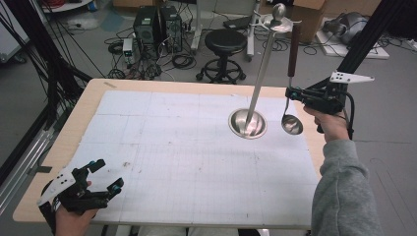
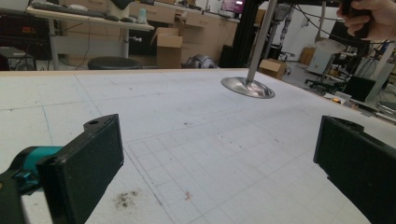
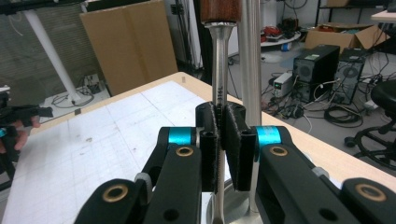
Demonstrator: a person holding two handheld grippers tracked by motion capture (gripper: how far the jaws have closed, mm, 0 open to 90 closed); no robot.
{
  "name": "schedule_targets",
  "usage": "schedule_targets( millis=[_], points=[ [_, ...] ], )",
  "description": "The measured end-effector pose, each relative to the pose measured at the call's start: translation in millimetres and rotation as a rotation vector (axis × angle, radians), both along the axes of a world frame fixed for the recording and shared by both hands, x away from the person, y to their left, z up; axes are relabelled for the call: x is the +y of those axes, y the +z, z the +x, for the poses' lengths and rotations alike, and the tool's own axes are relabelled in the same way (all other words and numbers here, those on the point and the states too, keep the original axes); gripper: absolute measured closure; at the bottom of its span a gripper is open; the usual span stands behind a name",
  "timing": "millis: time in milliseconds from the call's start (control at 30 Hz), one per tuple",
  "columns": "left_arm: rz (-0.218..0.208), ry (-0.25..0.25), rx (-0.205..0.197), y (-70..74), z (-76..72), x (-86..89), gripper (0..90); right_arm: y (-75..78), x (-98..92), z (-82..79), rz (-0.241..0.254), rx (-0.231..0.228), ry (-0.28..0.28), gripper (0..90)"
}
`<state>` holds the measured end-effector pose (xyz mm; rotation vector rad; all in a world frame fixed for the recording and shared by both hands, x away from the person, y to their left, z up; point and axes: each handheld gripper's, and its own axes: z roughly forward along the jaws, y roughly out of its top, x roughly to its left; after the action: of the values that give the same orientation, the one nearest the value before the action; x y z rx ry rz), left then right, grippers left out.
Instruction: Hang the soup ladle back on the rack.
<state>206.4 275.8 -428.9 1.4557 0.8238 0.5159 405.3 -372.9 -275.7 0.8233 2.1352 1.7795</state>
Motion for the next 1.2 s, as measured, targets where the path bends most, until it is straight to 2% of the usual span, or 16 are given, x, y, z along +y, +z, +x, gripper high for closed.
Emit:
schedule_targets(
  millis=[167,333,567,733,967,1033,1200],
  points=[
    [0.000,-0.002,0.003,-0.6,1.2,-0.9,1.9,-0.6,1.4,1.2,-0.012,0.002,-0.004,84.6],
    [-0.001,-0.005,0.001,0.2,0.9,-1.1,1.9,1.4,6.9,3.6,-0.046,0.002,-0.018,84.6],
    [-0.002,-0.002,-0.009,1.7,0.8,0.2,1.9,1.0,20.6,10.5,-0.068,0.003,-0.030,84.5],
    [-0.003,-0.004,-0.008,1.6,0.8,-0.3,1.9,0.5,28.8,13.6,-0.085,0.001,-0.057,84.3],
    [-0.012,-0.004,-0.026,4.6,-1.8,0.4,1.9,1.1,36.4,12.5,-0.124,-0.030,-0.108,82.8],
    [-0.018,-0.001,-0.024,5.0,-2.3,0.9,1.9,1.6,38.3,11.7,-0.140,-0.040,-0.128,79.5],
    [-0.055,0.011,-0.040,8.8,-3.4,6.4,1.9,2.2,43.2,7.9,-0.179,-0.052,-0.165,63.0]
  ],
)
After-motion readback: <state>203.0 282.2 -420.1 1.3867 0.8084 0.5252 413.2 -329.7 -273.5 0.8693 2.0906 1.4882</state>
